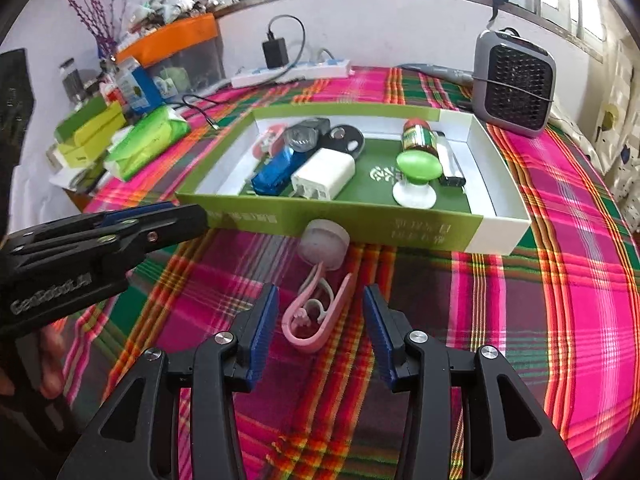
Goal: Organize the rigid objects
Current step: 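Move both tools back toward the pink clip and white cap beside the box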
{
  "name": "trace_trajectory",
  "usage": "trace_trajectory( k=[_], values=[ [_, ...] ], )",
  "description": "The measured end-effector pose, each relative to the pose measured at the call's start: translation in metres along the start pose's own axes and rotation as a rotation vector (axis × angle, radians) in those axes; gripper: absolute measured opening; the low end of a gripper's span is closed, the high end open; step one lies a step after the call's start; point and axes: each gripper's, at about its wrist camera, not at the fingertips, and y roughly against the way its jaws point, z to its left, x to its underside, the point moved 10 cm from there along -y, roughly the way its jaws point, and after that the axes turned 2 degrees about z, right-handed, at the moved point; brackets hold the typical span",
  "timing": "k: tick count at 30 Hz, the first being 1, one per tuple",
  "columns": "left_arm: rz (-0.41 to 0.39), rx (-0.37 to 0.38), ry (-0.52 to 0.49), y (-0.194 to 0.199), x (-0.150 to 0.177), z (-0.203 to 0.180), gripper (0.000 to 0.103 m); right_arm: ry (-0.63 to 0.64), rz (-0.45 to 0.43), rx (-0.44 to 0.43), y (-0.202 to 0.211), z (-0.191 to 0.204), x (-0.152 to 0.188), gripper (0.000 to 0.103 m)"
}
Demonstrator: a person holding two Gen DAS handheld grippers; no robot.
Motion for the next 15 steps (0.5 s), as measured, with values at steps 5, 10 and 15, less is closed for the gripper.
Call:
trace_trajectory(
  k=[5,10,15],
  values=[
    [0.007,0.008,-0.007,-0.002,0.002,-0.002,0.034,0.002,0.008,0.024,-0.003,-0.001,0.002,0.045],
    [0.014,0.014,-0.013,-0.004,0.004,-0.005,0.034,-0.004,0.007,0.051,-0.001,-0.006,0.003,0.045],
    [0.027,0.017,-0.019,-0.008,0.005,-0.01,0.034,-0.006,0.005,0.068,0.001,-0.009,0.006,0.036]
  ],
)
